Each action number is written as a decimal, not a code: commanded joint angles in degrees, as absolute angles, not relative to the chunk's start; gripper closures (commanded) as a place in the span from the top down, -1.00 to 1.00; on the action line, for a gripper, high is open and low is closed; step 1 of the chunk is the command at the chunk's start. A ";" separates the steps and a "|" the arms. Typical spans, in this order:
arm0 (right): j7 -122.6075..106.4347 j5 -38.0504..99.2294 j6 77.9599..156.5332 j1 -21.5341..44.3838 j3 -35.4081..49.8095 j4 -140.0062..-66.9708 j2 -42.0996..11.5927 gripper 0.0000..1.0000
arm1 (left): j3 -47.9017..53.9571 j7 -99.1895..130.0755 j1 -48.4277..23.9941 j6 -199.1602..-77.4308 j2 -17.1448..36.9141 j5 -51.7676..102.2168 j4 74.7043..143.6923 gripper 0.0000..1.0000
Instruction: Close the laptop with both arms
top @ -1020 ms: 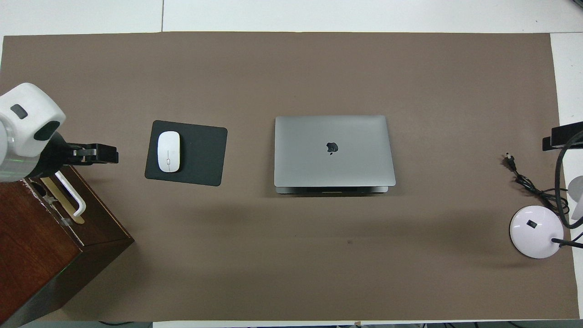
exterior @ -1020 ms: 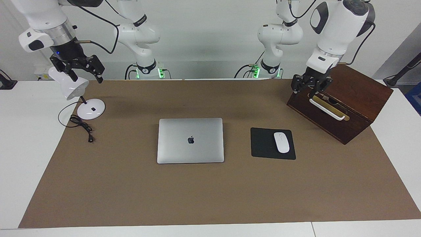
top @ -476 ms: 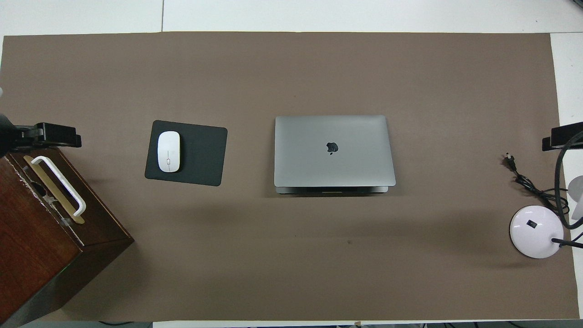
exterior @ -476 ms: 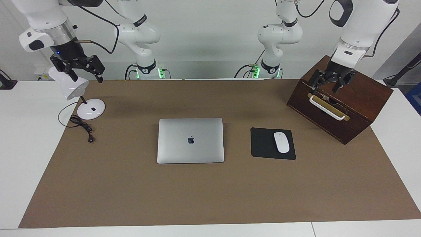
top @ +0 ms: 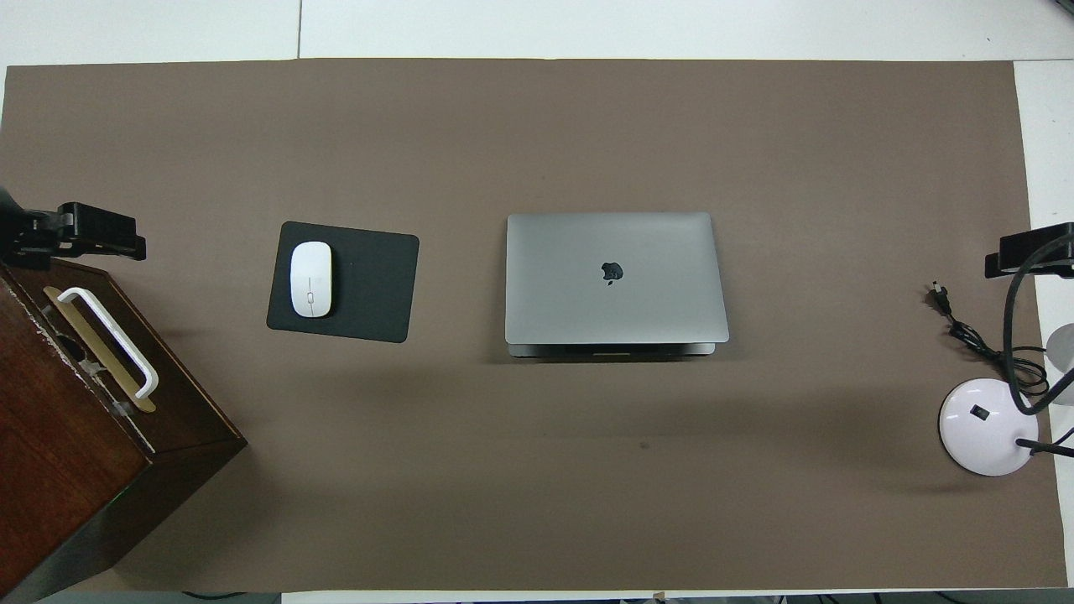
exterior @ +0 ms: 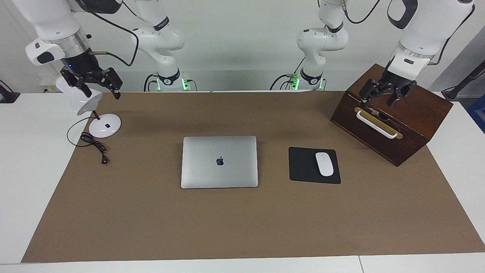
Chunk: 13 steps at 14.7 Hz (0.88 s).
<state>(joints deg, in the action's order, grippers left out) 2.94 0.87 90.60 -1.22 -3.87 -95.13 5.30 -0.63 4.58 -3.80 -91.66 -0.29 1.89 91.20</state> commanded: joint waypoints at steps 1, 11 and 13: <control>2.90 0.44 92.02 -1.85 -3.25 -97.21 6.59 1.00 | -0.26 4.39 -2.99 -88.42 2.55 2.55 87.27 1.00; 2.90 0.44 91.93 -1.76 -3.25 -97.21 6.59 1.00 | -1.41 5.01 -3.08 -85.96 0.62 2.11 88.33 1.00; 2.90 0.53 91.85 -1.76 -3.25 -97.21 6.59 1.00 | -1.41 5.45 -3.08 -86.04 -0.52 2.11 89.29 1.00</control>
<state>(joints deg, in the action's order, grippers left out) 2.94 0.87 90.69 -1.22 -3.80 -95.53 5.30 -1.56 4.78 -3.44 -87.32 0.97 1.90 88.80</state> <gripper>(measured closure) 0.000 0.000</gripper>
